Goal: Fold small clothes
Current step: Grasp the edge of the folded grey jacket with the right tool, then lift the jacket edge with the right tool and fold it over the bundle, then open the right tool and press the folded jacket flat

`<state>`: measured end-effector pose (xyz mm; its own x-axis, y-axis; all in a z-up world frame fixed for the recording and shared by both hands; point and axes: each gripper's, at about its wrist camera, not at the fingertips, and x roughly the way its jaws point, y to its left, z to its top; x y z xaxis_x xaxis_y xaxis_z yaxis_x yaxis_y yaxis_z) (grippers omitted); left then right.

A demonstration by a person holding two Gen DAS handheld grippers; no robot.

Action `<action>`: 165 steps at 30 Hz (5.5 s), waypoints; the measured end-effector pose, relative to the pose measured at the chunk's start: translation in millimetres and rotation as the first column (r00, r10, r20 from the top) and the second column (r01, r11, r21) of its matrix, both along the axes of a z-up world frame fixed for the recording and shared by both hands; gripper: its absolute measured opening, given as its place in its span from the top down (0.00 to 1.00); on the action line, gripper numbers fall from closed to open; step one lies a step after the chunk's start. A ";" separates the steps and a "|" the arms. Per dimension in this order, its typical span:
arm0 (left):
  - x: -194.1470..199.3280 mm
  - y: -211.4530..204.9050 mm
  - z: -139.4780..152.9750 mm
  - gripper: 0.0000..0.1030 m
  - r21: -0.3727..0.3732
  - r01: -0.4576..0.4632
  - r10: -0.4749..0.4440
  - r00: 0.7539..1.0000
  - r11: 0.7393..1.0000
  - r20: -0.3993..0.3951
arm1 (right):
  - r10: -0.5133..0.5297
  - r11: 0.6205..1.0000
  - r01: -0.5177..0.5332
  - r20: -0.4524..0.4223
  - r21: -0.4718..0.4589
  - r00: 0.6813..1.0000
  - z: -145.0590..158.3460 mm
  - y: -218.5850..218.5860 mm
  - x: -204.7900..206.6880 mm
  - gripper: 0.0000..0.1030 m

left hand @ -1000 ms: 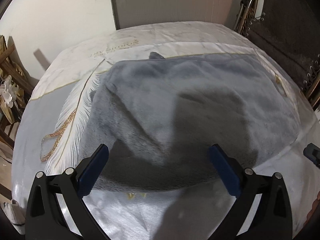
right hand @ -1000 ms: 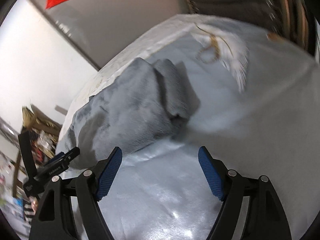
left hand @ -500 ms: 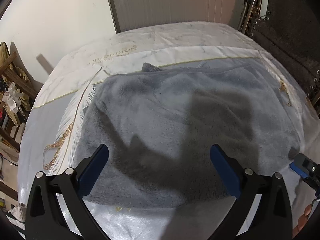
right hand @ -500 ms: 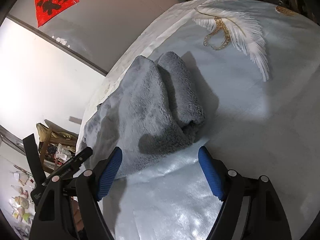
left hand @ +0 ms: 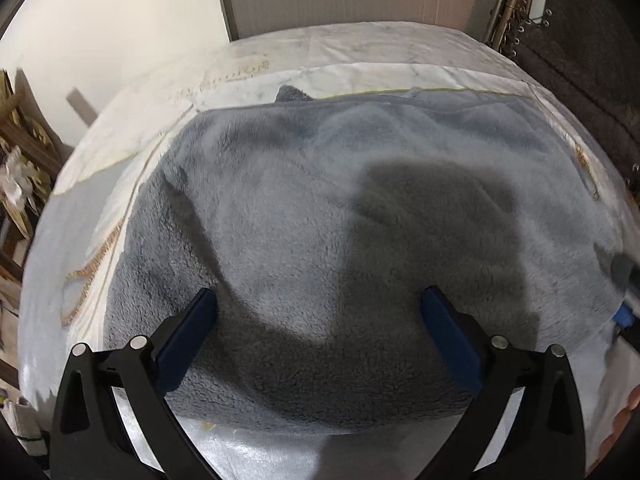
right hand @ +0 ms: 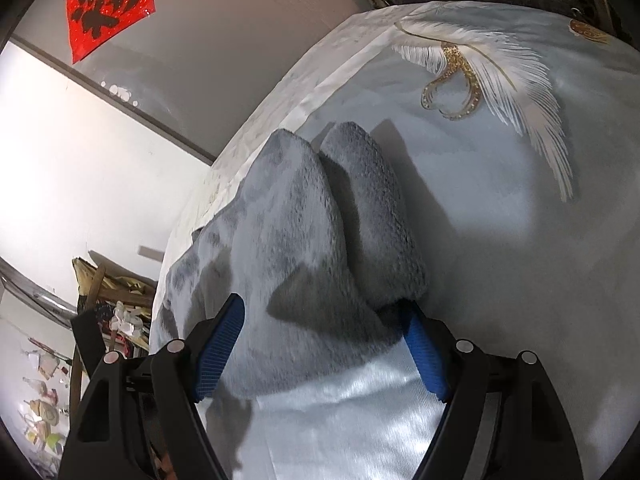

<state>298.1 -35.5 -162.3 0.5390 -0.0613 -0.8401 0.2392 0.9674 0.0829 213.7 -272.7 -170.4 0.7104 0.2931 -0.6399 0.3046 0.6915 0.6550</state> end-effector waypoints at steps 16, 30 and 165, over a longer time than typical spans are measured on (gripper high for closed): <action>25.3 3.7 4.8 0.04 0.000 -0.006 0.006 0.998 1.000 -0.065 | -0.018 0.999 0.017 0.003 0.048 1.000 -5.4 7.3 -3.8 0.39; 29.8 7.5 15.9 0.04 0.063 0.033 -0.030 0.999 0.997 -0.042 | -0.060 0.995 0.057 0.028 0.082 0.998 -4.9 -1.0 13.6 0.58; 66.5 169.5 14.1 0.04 -0.081 -0.156 0.145 0.980 0.984 -0.134 | 0.513 0.701 -0.446 -0.041 -0.556 0.857 51.7 240.1 46.2 0.48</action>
